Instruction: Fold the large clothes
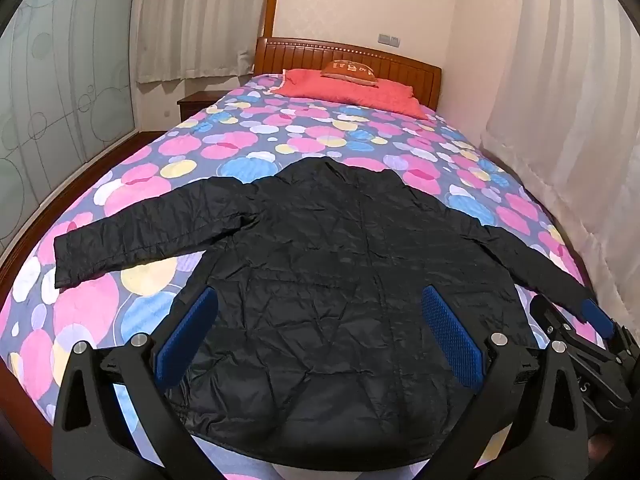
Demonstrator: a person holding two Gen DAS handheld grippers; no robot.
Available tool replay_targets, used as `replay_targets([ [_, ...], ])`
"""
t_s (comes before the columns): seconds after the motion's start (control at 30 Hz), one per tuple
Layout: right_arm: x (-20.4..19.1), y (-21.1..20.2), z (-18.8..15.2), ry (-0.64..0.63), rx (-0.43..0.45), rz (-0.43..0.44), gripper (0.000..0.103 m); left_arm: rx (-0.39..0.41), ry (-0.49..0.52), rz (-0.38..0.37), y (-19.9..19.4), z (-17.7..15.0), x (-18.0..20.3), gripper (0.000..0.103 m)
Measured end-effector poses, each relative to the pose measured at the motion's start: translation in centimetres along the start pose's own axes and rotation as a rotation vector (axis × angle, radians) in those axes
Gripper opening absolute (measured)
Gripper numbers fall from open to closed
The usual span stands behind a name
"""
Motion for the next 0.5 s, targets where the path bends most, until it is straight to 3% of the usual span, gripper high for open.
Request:
replay_targets([
  [0.5,-0.08,-0.06,-0.10,0.001,-0.002,0.002,0.099,0.009,-0.004,-0.004,0.27,0.27,-0.10,0.101],
])
Point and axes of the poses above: each gripper's, at about its wrist camera, not at the fingertips, and y roughly the way its jaws point, x to its right, z to its top, the point moved 10 cm from there along y, roughly the way its jaws point, and after that the axes turned 5 degrees about z, right-handed, at the moved point
